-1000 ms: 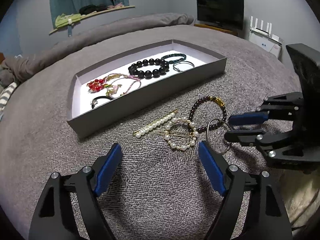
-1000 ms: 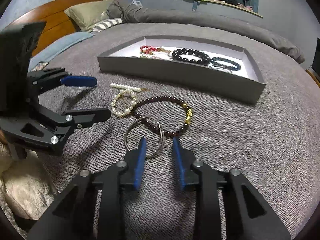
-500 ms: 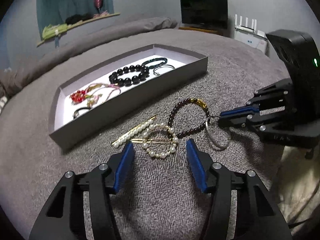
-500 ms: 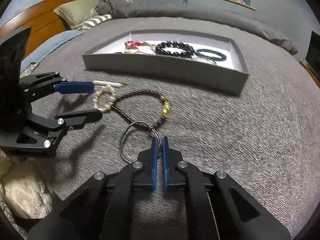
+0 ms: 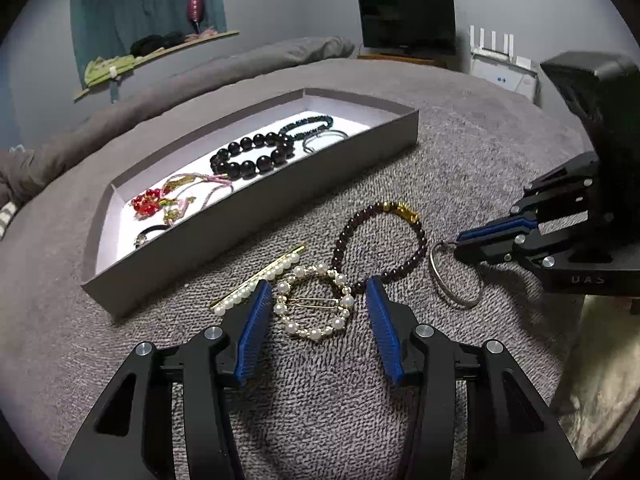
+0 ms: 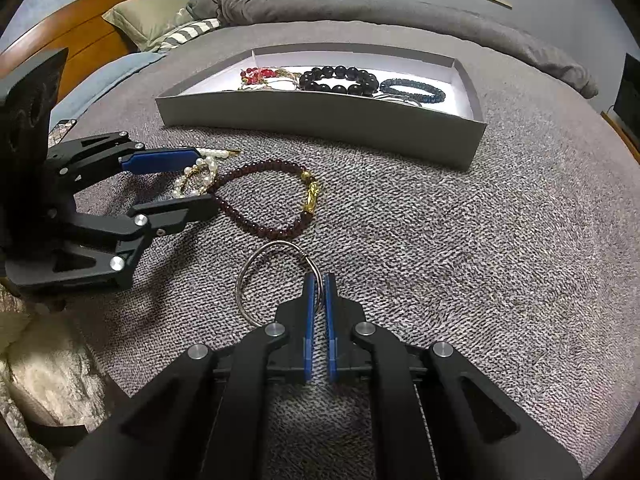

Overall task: Organize jewelry
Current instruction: 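Grasp the pearl circle brooch with the left gripper while the right grasps the silver hoop earrings, then lift the pearl brooch and silver hoops and carry both over the box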

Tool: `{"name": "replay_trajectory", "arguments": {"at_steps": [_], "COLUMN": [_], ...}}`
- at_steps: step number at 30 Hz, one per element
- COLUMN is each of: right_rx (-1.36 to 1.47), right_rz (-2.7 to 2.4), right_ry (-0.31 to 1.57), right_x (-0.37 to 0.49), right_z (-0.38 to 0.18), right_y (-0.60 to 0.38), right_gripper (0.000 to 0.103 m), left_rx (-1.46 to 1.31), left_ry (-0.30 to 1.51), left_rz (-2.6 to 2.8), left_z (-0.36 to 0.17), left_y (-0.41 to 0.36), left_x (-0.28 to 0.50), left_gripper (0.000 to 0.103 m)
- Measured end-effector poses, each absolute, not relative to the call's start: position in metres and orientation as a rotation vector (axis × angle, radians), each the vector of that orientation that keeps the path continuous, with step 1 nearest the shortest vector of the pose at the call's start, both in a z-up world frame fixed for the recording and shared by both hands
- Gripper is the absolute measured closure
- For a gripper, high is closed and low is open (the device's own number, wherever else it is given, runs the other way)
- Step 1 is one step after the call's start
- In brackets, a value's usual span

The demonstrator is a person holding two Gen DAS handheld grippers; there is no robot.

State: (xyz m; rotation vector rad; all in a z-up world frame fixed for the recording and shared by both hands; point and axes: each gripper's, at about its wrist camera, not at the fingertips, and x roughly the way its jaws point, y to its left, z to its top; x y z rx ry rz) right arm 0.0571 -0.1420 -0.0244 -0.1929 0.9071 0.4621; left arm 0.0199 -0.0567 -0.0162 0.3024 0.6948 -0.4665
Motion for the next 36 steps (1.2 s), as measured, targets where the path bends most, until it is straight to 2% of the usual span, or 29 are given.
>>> {"name": "replay_trajectory", "arguments": {"at_steps": [2, 5, 17, 29, 36], "right_rx": [-0.201, -0.196, -0.193, -0.163, -0.167], "right_rz": [0.459, 0.459, 0.465, 0.453, 0.428], "right_ry": [0.903, 0.901, 0.870, 0.712, 0.610], "right_x": [0.057, 0.058, 0.057, 0.053, 0.082], "right_z": [-0.025, -0.025, -0.021, 0.022, 0.063], "right_y": [-0.141, -0.141, -0.140, -0.145, -0.136], "right_gripper": [0.098, 0.098, 0.097, 0.098, 0.098], "left_rx": [0.316, 0.311, 0.312, 0.261, 0.242], "left_ry": [0.697, 0.699, 0.671, 0.624, 0.583], "left_rz": [-0.459, -0.462, -0.472, -0.434, -0.356], "left_z": [-0.018, -0.017, -0.006, 0.022, 0.054], "left_y": [-0.058, -0.057, -0.053, -0.036, -0.026], "left_x": [0.020, 0.019, 0.008, 0.008, 0.034], "left_gripper": [0.058, 0.061, 0.062, 0.062, 0.062]}}
